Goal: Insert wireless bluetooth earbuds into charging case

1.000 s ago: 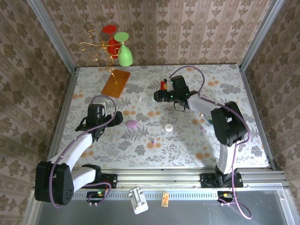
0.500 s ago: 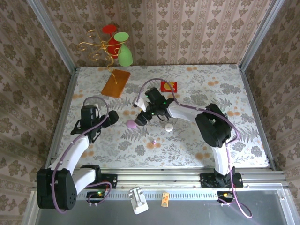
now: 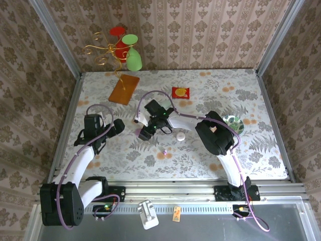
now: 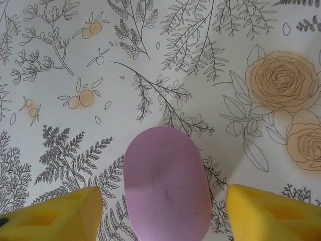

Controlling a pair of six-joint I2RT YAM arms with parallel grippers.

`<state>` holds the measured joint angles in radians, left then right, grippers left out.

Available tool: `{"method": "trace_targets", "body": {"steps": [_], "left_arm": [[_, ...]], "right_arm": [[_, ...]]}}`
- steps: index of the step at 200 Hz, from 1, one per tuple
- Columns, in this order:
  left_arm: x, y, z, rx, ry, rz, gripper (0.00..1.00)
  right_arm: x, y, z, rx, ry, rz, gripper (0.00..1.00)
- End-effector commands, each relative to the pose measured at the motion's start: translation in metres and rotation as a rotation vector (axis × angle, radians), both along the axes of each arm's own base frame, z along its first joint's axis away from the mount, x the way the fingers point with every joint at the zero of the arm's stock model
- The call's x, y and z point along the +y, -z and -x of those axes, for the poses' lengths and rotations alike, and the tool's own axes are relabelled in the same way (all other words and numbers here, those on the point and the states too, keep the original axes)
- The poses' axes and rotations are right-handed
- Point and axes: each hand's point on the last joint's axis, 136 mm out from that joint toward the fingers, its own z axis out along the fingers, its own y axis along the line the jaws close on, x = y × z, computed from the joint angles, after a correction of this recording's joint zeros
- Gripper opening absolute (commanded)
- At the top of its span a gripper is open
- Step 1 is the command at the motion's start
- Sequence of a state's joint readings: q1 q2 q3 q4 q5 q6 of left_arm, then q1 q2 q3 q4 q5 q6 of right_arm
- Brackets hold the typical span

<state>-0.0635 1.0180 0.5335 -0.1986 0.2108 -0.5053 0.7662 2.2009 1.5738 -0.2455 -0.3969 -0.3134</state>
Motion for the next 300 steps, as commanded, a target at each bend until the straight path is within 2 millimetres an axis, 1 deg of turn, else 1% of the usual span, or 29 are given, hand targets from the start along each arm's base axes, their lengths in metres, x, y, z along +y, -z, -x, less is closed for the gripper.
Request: {"method": "trace_targets", "body": {"steps": [1,32,51,66,74,98,103,125,138,151,171,186,200,207,221,231,249,257,259,277,300], "left_arm": [[-0.001,0.005,0.005,0.019,0.006,0.014,1.00],[0.000,0.005,0.005,0.017,0.006,0.014,1.00],[0.000,0.005,0.005,0.015,0.005,0.016,1.00],[0.000,0.005,0.005,0.016,0.005,0.017,1.00],[0.000,0.005,0.005,0.013,0.006,0.016,1.00],[0.000,0.003,0.004,-0.021,0.016,0.006,1.00],[-0.001,-0.001,0.002,-0.047,0.027,0.004,1.00],[-0.012,-0.019,-0.001,-0.184,0.104,-0.003,1.00],[-0.024,-0.036,-0.001,-0.292,0.169,-0.004,1.00],[-0.040,-0.060,0.000,-0.435,0.255,0.003,1.00],[-0.061,-0.094,0.009,-0.637,0.361,-0.022,1.00],[-0.074,-0.112,0.016,-0.744,0.408,-0.054,1.00],[-0.089,-0.123,0.025,-0.844,0.470,-0.081,1.00],[-0.098,-0.129,0.031,-0.899,0.510,-0.090,1.00],[-0.114,-0.136,0.043,-0.982,0.593,-0.109,1.00],[-0.130,-0.138,0.056,-1.033,0.700,-0.113,1.00],[-0.155,-0.139,0.075,-1.056,0.872,-0.080,1.00],[-0.161,-0.139,0.079,-1.065,0.919,-0.067,1.00],[-0.168,-0.140,0.085,-1.073,0.953,-0.050,1.00],[-0.188,-0.147,0.106,-1.127,1.094,0.016,1.00],[-0.206,-0.152,0.120,-1.145,1.213,0.067,0.98]], "right_arm": [[0.002,0.016,0.002,0.025,0.001,0.034,0.64],[0.005,0.019,0.002,0.017,0.005,0.033,0.53],[0.004,0.020,0.002,0.014,0.007,0.035,0.50],[0.003,0.019,0.003,0.010,0.003,0.040,0.42],[0.002,0.016,0.003,0.003,0.002,0.040,0.40],[-0.003,0.000,0.007,-0.021,0.002,0.028,0.34],[-0.005,-0.003,0.008,-0.022,0.003,0.026,0.33],[-0.015,-0.030,0.014,-0.047,0.004,-0.002,0.33],[-0.025,-0.047,0.019,-0.048,0.004,-0.019,0.32],[-0.038,-0.066,0.025,-0.043,0.003,-0.038,0.32],[-0.065,-0.095,0.034,-0.027,0.002,-0.062,0.32],[-0.085,-0.115,0.044,-0.030,-0.010,-0.068,0.33],[-0.099,-0.137,0.057,-0.046,-0.032,-0.069,0.33],[-0.106,-0.145,0.066,-0.043,-0.044,-0.055,0.33],[-0.117,-0.165,0.080,-0.064,-0.064,-0.052,0.33],[-0.123,-0.177,0.087,-0.086,-0.071,-0.055,0.33],[-0.131,-0.199,0.099,-0.116,-0.087,-0.069,0.32],[-0.134,-0.207,0.104,-0.120,-0.098,-0.075,0.31],[-0.135,-0.209,0.107,-0.118,-0.100,-0.078,0.30],[-0.136,-0.224,0.117,-0.116,-0.130,-0.102,0.27],[-0.130,-0.234,0.126,-0.104,-0.172,-0.144,0.26]]}}
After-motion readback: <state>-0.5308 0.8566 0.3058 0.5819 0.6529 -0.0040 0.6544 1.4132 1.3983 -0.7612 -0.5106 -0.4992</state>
